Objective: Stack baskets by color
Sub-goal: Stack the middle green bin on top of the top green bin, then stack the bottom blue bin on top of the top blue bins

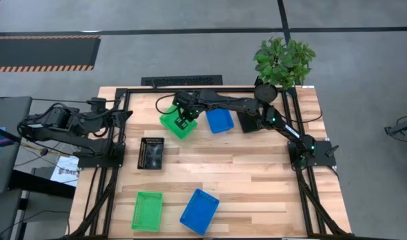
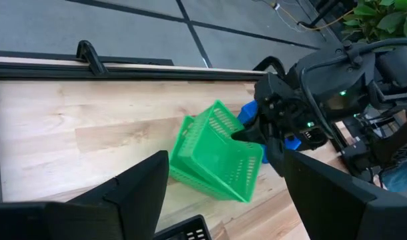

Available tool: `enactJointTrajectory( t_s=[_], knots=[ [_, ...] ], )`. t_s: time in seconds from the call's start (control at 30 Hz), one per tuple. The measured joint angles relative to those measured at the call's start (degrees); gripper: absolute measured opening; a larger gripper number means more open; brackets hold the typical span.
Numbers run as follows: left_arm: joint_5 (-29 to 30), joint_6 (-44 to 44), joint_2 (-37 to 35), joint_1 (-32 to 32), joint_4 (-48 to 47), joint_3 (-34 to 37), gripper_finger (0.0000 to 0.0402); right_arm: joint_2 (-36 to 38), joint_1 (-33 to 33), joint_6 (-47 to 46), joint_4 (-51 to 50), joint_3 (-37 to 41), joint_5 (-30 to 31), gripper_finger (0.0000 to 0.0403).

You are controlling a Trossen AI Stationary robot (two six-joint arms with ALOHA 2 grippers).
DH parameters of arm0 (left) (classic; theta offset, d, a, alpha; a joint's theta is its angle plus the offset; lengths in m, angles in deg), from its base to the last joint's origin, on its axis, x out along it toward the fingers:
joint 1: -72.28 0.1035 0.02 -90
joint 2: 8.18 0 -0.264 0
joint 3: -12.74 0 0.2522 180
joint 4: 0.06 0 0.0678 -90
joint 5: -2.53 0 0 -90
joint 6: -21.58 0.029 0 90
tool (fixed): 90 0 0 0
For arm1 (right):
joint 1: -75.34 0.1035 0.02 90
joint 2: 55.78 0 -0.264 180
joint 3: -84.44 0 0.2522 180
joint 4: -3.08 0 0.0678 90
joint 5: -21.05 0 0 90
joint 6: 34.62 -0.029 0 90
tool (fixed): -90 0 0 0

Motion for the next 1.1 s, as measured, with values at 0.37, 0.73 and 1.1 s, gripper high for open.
enactJointTrajectory(
  t_s=[0.37, 0.73, 1.1],
  knots=[
    [0.0, 0.0, 0.0, 0.0, 0.0, 0.0, 0.0278, 0.0, -1.0, 4.0, -1.1, 0.0, -7.7, 0.0053],
    [-0.1, 0.0, 0.0, 0.0, 0.0, 0.0, 0.0278, 0.9, -2.6, 4.5, -4.5, -0.1, -9.2, 0.0138],
    [-5.1, 3.0, 0.0, 0.0, -1.6, 0.0, 0.0278, 14.8, 4.4, -1.7, -26.5, -0.1, -8.3, 0.0178]
  ],
)
